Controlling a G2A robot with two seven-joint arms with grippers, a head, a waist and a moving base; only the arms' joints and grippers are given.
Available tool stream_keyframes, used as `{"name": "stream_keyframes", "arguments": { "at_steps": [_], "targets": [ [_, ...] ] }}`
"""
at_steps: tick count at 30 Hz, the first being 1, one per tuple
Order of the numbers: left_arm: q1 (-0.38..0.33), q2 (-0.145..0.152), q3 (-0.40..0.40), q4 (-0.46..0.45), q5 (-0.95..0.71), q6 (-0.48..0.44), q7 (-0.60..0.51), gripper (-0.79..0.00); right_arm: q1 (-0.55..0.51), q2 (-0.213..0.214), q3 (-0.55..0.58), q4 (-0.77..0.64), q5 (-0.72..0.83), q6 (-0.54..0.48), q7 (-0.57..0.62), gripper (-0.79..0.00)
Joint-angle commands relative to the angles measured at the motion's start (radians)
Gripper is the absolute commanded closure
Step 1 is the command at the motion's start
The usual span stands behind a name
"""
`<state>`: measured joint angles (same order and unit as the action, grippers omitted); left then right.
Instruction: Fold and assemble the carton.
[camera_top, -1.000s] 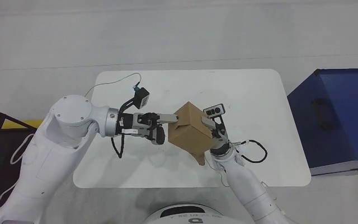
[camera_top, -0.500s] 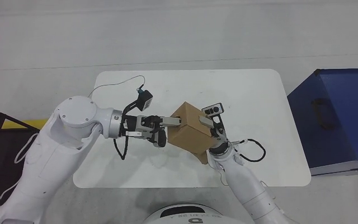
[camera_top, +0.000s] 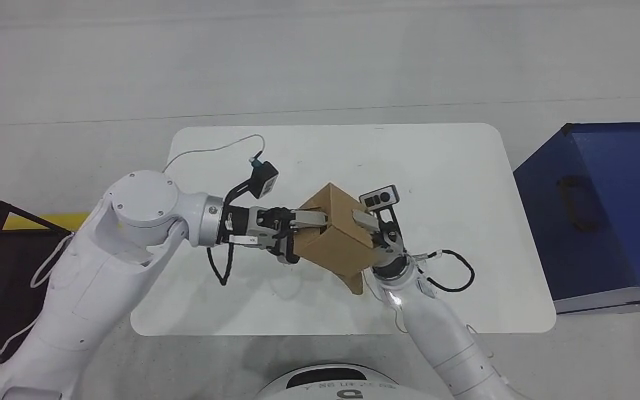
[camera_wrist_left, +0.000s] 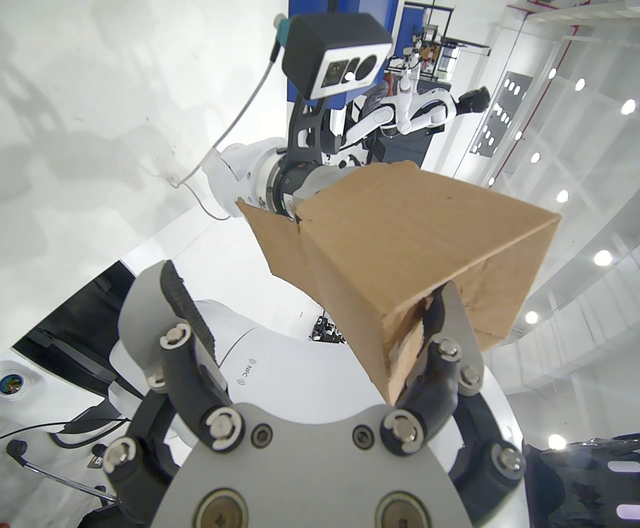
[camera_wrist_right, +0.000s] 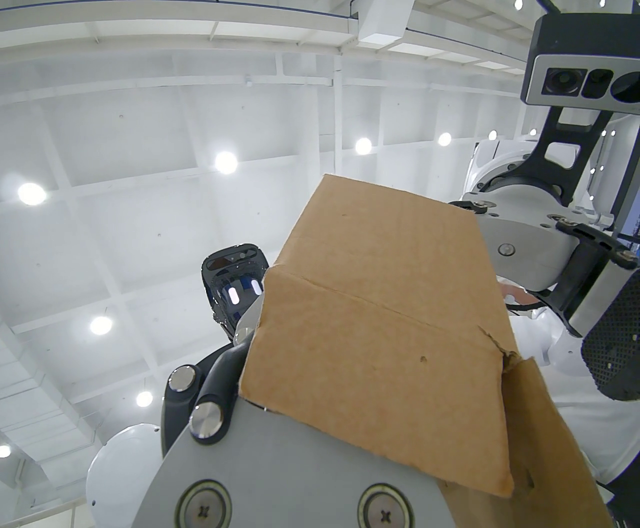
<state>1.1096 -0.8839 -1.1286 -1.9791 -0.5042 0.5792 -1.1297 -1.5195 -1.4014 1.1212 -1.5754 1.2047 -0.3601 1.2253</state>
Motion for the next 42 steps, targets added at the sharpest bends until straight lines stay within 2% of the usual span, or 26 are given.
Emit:
{"name": "stream_keyframes", "arguments": {
  "at_steps": [1,4,8,21,24,32,34,38,42],
  "targets": [
    [-0.002,0.001,0.003,-0.001,0.000,-0.002,0.000,-0.785,-0.002,0.000,0.001,-0.002,-0.006,0.001,-0.001,0.000],
    [-0.003,0.002,-0.001,-0.003,-0.005,-0.004,0.002,-0.785,-0.006,0.001,0.004,-0.006,-0.007,0.001,0.000,0.000],
    [0.011,0.008,-0.044,0.008,-0.027,-0.011,0.012,-0.785,-0.013,0.002,0.013,-0.010,-0.005,0.000,-0.001,0.000],
    [0.149,0.035,-0.283,0.006,-0.175,-0.074,0.042,-0.785,-0.012,0.006,0.044,-0.001,-0.054,-0.007,-0.035,0.000],
    [0.187,0.037,-0.332,0.033,-0.220,-0.098,0.057,-0.785,-0.022,0.010,0.069,-0.006,-0.068,-0.007,-0.073,0.000],
    [0.309,0.039,-0.446,0.135,-0.318,-0.175,0.097,-0.785,-0.022,0.010,0.069,-0.006,-0.068,-0.007,-0.073,0.000],
    [0.328,0.038,-0.451,0.156,-0.323,-0.200,0.100,-0.785,-0.007,0.017,0.081,0.007,-0.199,-0.002,-0.128,0.000],
    [0.343,0.039,-0.443,0.185,-0.302,-0.225,0.071,-0.785,0.045,0.047,0.137,0.004,-0.504,0.202,-0.239,0.000],
    [0.342,0.039,-0.444,0.187,-0.301,-0.227,0.070,-0.785,0.082,0.088,0.216,-0.104,-0.762,0.465,-0.175,0.000]
  ]
}}
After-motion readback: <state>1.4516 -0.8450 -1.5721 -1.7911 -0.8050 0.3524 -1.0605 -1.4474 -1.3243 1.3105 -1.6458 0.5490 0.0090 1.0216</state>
